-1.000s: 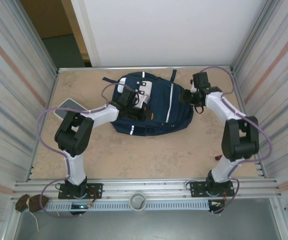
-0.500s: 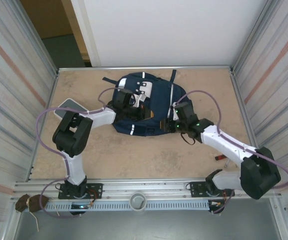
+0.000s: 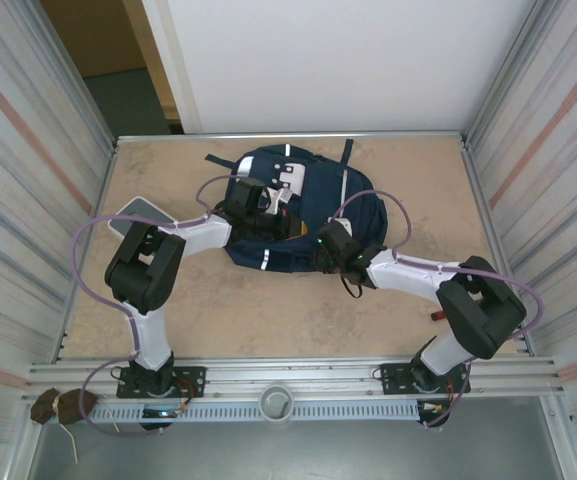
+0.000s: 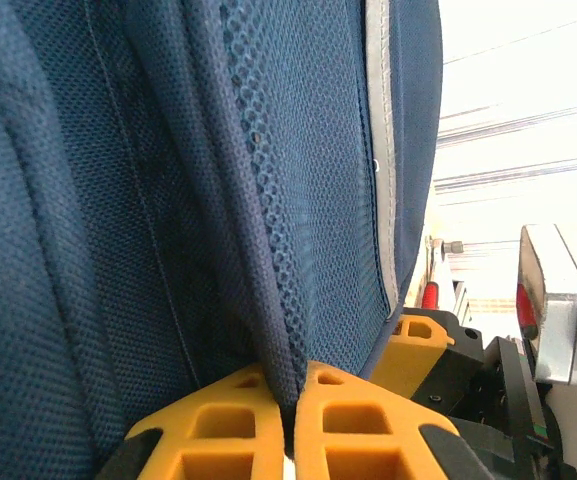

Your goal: Pack the student bag

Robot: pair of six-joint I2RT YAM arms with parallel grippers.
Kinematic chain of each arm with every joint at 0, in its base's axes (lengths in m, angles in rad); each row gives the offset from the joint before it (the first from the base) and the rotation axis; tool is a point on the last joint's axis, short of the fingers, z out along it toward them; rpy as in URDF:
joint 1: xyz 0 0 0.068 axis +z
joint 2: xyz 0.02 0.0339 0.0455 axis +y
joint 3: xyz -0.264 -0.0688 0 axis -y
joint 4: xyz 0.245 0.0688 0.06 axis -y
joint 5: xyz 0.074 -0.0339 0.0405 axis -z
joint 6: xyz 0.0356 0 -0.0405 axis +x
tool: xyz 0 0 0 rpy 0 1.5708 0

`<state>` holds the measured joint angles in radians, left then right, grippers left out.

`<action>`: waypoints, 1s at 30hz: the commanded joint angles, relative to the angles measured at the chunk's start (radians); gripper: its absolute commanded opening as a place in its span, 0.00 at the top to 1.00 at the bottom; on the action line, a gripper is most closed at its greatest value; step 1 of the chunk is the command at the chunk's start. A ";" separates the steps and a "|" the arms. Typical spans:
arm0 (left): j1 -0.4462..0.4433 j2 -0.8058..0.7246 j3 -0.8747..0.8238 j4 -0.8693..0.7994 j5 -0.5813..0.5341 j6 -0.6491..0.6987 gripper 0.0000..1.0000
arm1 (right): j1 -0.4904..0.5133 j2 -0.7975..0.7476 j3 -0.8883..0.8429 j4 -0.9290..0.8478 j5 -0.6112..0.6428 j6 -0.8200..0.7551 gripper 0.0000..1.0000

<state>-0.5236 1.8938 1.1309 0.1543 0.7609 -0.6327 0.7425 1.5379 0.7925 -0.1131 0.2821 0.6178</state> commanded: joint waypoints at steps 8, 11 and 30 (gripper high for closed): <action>-0.003 -0.052 0.011 -0.009 0.060 0.037 1.00 | 0.028 0.038 0.054 0.028 0.157 -0.061 0.72; -0.003 -0.048 0.014 -0.022 0.059 0.051 1.00 | 0.028 0.031 0.057 0.042 0.152 -0.089 0.75; 0.048 -0.065 0.017 -0.093 0.064 0.115 1.00 | -0.057 -0.133 -0.080 0.034 0.106 -0.189 1.00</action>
<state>-0.5003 1.8893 1.1320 0.1295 0.7830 -0.5747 0.7269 1.4723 0.7540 -0.0818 0.3637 0.4644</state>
